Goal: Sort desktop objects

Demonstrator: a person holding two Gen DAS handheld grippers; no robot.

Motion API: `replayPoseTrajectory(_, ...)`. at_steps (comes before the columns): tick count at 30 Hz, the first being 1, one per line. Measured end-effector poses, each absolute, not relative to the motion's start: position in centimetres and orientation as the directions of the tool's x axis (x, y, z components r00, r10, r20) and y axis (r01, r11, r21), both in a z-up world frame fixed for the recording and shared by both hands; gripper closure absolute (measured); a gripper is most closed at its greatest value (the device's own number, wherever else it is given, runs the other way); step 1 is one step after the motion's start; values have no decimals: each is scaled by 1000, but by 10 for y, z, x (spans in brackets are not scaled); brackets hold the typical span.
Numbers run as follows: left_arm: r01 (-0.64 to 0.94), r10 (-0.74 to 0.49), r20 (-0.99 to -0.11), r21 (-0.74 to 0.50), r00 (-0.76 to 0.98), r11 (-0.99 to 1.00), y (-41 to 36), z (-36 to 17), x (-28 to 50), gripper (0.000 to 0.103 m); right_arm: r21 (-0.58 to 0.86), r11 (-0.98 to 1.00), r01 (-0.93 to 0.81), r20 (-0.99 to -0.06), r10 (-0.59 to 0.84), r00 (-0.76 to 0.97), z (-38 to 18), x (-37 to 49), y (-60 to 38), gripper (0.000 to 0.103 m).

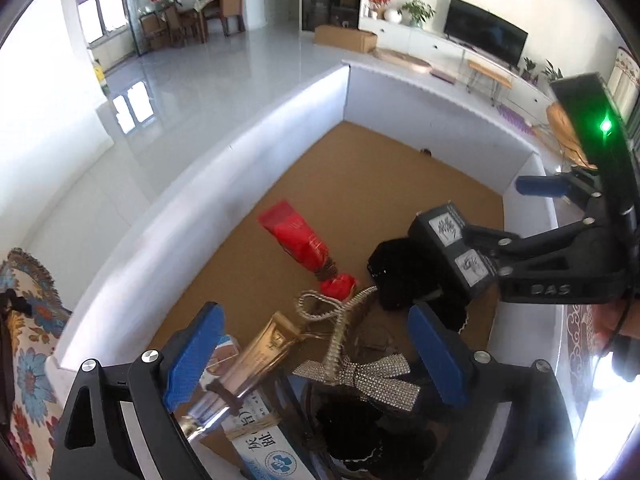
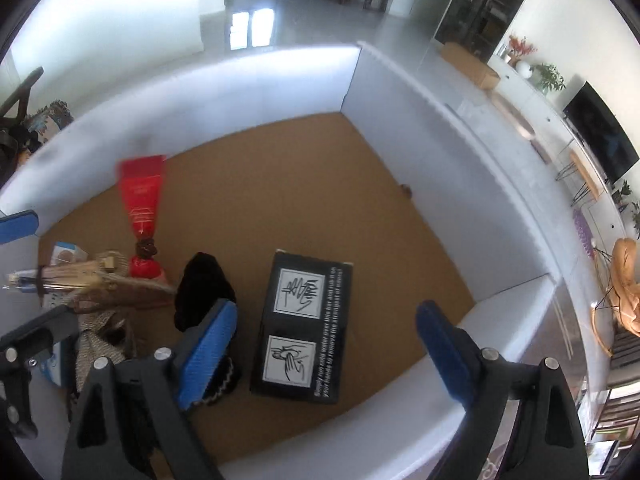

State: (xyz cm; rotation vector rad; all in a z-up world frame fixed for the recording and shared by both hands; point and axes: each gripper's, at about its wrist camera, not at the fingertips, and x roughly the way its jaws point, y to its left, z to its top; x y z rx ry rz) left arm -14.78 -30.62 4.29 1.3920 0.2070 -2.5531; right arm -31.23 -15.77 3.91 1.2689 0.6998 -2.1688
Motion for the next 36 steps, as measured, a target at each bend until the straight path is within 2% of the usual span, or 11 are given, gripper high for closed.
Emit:
replayPoseTrajectory(3,335,-227,-784,26,-578,-942,-297,63,-130,9,-138,-728,672,-890,-206,-406,67,-308,-146,6)
replayPoseTrajectory(5,372,-246,-771,13,-588,-928,-296,71,-124,7,-117,-733,670,-895,-215,-392,82,-300,-136,2)
replayPoseTrajectory(8,390,-209,-794,-39,-571,-920,-293,76,-116,1,-83,-743,664,-913,-210,-349,94,-283,-123,2)
replayPoseTrajectory(12,497,-338,-778,38,-530,-867,-287,79,-107,1,-82,-745,663,-919,-202,-340,95,-266,-108,2)
replayPoseTrajectory(18,565,-394,-753,36,-527,-824,-277,94,-92,1,-106,-738,667,-909,-200,-366,102,-246,-105,2)
replayPoseTrajectory(32,596,-368,-753,-40,-546,-802,-282,104,-82,0,-120,-723,681,-891,-224,-395,104,-240,-115,2)
replayPoseTrajectory(36,595,-387,-715,-50,-582,-802,-276,111,-73,0,-110,-723,682,-891,-233,-390,99,-239,-120,2)
